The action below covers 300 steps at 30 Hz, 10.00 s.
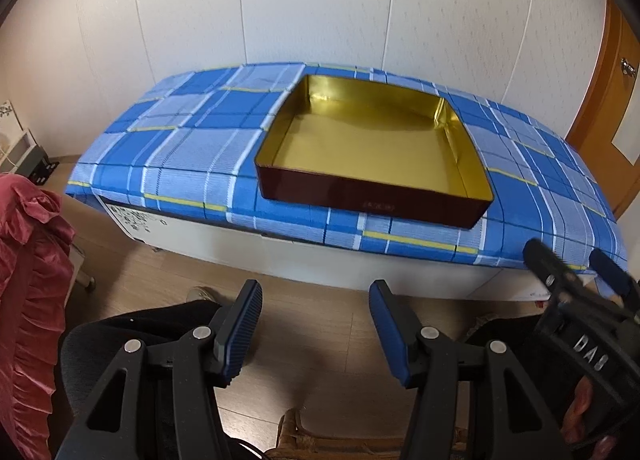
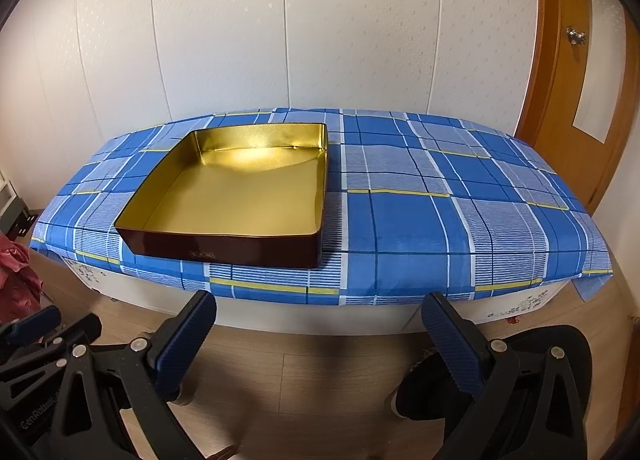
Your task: Organize soft objects
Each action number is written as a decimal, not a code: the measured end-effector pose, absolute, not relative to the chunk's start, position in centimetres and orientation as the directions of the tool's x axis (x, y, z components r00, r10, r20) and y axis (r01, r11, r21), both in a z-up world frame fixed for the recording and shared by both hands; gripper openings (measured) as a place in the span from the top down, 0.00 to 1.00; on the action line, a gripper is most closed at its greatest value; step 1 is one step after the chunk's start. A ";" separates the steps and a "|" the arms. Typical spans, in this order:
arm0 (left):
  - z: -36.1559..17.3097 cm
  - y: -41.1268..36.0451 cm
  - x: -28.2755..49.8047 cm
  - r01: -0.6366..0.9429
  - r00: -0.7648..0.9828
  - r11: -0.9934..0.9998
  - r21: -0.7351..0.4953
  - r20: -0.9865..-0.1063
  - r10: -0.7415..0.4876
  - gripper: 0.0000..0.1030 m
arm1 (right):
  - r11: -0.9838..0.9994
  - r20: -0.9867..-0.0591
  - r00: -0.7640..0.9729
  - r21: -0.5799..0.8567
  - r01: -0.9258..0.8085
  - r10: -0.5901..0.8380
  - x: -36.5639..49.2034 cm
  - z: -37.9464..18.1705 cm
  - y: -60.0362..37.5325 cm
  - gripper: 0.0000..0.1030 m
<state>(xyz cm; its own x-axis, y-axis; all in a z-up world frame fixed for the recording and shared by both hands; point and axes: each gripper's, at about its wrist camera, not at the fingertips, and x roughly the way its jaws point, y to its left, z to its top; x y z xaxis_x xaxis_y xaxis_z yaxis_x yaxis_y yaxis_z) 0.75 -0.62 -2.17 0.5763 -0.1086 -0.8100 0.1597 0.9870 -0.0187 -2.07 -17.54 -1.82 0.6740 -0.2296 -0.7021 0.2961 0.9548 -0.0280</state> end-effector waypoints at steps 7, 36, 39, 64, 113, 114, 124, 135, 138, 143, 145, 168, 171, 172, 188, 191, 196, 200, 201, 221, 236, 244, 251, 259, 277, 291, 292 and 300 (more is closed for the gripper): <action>-6.2 0.1 2.2 0.223 0.463 0.970 -0.092 -0.866 -0.188 0.45 | 0.980 -0.715 0.670 -0.136 0.146 -0.199 0.2 -4.7 -18.2 0.00; -15.7 6.3 8.6 0.117 0.299 0.884 -0.452 -0.833 -0.465 0.40 | 0.644 -0.883 0.354 -0.467 -0.606 -0.307 10.1 -30.8 -18.0 0.00; -14.9 6.0 8.5 0.146 0.320 0.889 -0.433 -0.830 -0.457 0.39 | 0.582 -0.857 0.403 -0.515 -0.629 -0.323 9.9 -31.2 -18.1 0.00; -13.2 4.9 8.0 0.205 0.369 0.906 -0.370 -0.828 -0.421 0.39 | 0.410 -0.823 0.367 -0.543 -0.733 -0.433 7.8 -33.9 -15.9 0.00; -25.4 -5.5 10.5 0.710 -0.079 0.688 -0.151 -0.988 -0.135 0.24 | 0.857 -0.997 -0.065 0.063 -0.512 0.035 5.1 -30.6 -16.8 0.00; -25.7 -5.7 10.6 0.717 -0.091 0.679 -0.156 -0.987 -0.131 0.23 | 0.857 -0.997 -0.073 0.068 -0.512 0.036 5.1 -30.8 -16.8 0.00; -27.5 -5.6 10.3 0.742 -0.143 0.649 -0.168 -0.985 -0.092 0.16 | 0.857 -0.994 -0.106 0.075 -0.509 0.024 4.6 -31.8 -16.3 0.00; -29.2 -5.7 3.5 0.804 -0.378 0.507 -0.311 -0.925 0.033 0.02 | 0.815 -0.921 -0.365 0.315 -0.486 0.138 0.2 -32.7 -14.9 0.00; -29.5 -5.3 2.8 0.774 -0.451 0.512 -0.373 -0.892 0.032 0.02 | 0.795 -0.888 -0.431 0.374 -0.477 0.159 -0.8 -33.3 -14.6 0.00; -29.7 -4.3 3.0 0.729 -0.514 0.537 -0.424 -0.857 0.022 0.02 | 0.778 -0.867 -0.430 0.445 -0.443 0.251 -0.5 -32.2 -14.6 0.00; -29.7 -3.9 3.8 0.700 -0.534 0.559 -0.444 -0.846 -0.004 0.02 | 0.795 -0.871 -0.387 0.455 -0.401 0.303 0.5 -31.3 -15.6 0.00; -24.5 -0.5 10.7 0.177 0.176 0.962 -0.206 -0.955 -0.237 0.08 | 0.948 -0.995 0.096 0.032 0.318 0.002 9.0 -31.0 -25.9 0.16; -24.7 -0.2 11.0 0.146 0.191 0.968 -0.203 -0.954 -0.229 0.10 | 0.902 -0.991 0.131 0.051 0.429 -0.007 9.2 -32.0 -26.6 0.20; -24.9 -0.2 11.1 0.130 0.198 0.969 -0.209 -0.952 -0.232 0.10 | 0.886 -0.990 0.140 0.058 0.460 -0.008 9.3 -32.3 -26.8 0.20; -26.2 0.9 11.8 -0.023 0.152 0.979 -0.203 -0.969 -0.197 0.24 | 0.652 -0.961 0.248 0.264 0.710 0.119 13.1 -38.0 -31.6 0.35; -26.7 0.8 11.7 -0.033 0.132 0.975 -0.222 -0.967 -0.216 0.24 | 0.648 -0.948 0.261 0.314 0.694 0.180 14.2 -38.7 -32.3 0.56; -27.1 0.3 11.4 -0.008 0.115 0.973 -0.230 -0.967 -0.228 0.30 | 0.675 -0.936 0.265 0.351 0.649 0.232 15.6 -38.6 -32.5 0.69; -27.7 -0.2 11.3 0.002 0.088 0.973 -0.229 -0.970 -0.229 0.30 | 0.637 -0.924 0.284 0.383 0.669 0.257 15.0 -37.3 -33.3 0.70; -28.0 -0.3 11.3 0.002 0.078 0.972 -0.235 -0.969 -0.234 0.31 | 0.626 -0.920 0.291 0.392 0.674 0.264 14.8 -37.0 -33.7 0.70; -32.5 -4.3 13.1 -0.033 -0.008 0.905 -0.425 -0.905 -0.425 0.31 | 0.614 -0.880 0.301 0.473 0.632 0.368 10.6 -32.3 -36.1 0.72; -34.5 -5.9 13.4 0.039 -0.089 0.902 -0.431 -0.900 -0.426 0.32 | 0.708 -0.885 0.284 0.466 0.530 0.370 7.9 -30.5 -33.2 0.72; -33.8 -3.7 15.0 -0.074 0.031 0.887 -0.456 -0.890 -0.455 0.32 | 0.754 -0.890 0.273 0.454 0.474 0.364 7.9 -30.0 -32.2 0.72; -35.0 -2.6 15.2 -0.112 0.003 0.882 -0.457 -0.888 -0.460 0.38 | 0.809 -0.899 0.275 0.430 0.402 0.341 7.8 -28.5 -31.4 0.77; -34.4 -3.8 14.9 -0.034 -0.014 0.895 -0.445 -0.895 -0.446 0.51 | 0.880 -0.916 0.281 0.367 0.301 0.285 7.9 -26.9 -29.8 0.81; -28.2 -2.1 12.2 0.014 0.057 0.877 -0.480 -0.875 -0.480 0.52 | 0.901 -0.964 -0.006 0.246 0.357 0.265 10.2 -35.4 -28.6 0.67; -22.1 -0.3 9.2 0.166 0.114 0.853 -0.495 -0.850 -0.515 0.52 | 0.878 -0.887 0.153 0.455 0.146 0.435 6.4 -21.7 -29.4 0.68; -21.9 -0.1 9.1 0.169 0.115 0.848 -0.502 -0.845 -0.523 0.52 | 0.879 -0.885 0.166 0.458 0.132 0.436 6.3 -20.7 -29.4 0.68; -19.9 2.1 8.2 0.170 0.164 0.842 -0.511 -0.828 -0.536 0.52 | 0.889 -0.865 0.275 0.453 0.069 0.420 6.6 -13.4 -29.9 0.68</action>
<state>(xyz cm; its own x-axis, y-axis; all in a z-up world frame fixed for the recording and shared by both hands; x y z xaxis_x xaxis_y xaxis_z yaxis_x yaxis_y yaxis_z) 8.17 2.11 -19.87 0.1638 -0.5359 -0.8282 0.1703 0.8423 -0.5113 6.61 -29.89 -13.44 0.2754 0.4197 -0.8649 0.0692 0.8887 0.4533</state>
